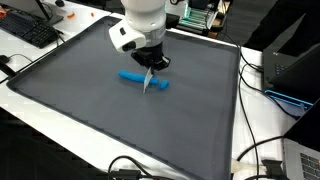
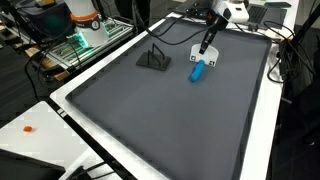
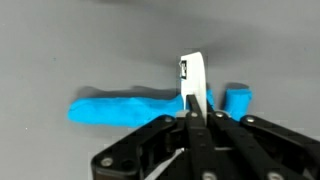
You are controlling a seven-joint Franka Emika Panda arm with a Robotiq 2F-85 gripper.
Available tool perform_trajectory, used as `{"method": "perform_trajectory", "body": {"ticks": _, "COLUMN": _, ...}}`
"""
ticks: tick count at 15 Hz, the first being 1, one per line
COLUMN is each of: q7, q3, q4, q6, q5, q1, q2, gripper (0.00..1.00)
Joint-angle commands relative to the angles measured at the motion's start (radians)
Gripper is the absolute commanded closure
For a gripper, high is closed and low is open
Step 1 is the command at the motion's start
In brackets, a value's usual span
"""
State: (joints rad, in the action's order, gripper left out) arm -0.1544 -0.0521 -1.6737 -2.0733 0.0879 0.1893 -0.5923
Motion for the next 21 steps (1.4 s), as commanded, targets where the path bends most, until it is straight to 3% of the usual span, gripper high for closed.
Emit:
{"method": "perform_trajectory", "body": {"ticks": 1, "q7": -0.010, "q3": -0.015, "q4": -0.036, "q6": 0.048, "q5": -0.054, "q1": -0.015, "q2": 0.000, "gripper": 0.99}}
{"method": "perform_trajectory", "body": {"ticks": 21, "q7": 0.006, "q3": -0.007, "q4": -0.019, "q6": 0.133, "q5": -0.048, "q1": -0.016, "q2": 0.074, "gripper": 0.99}}
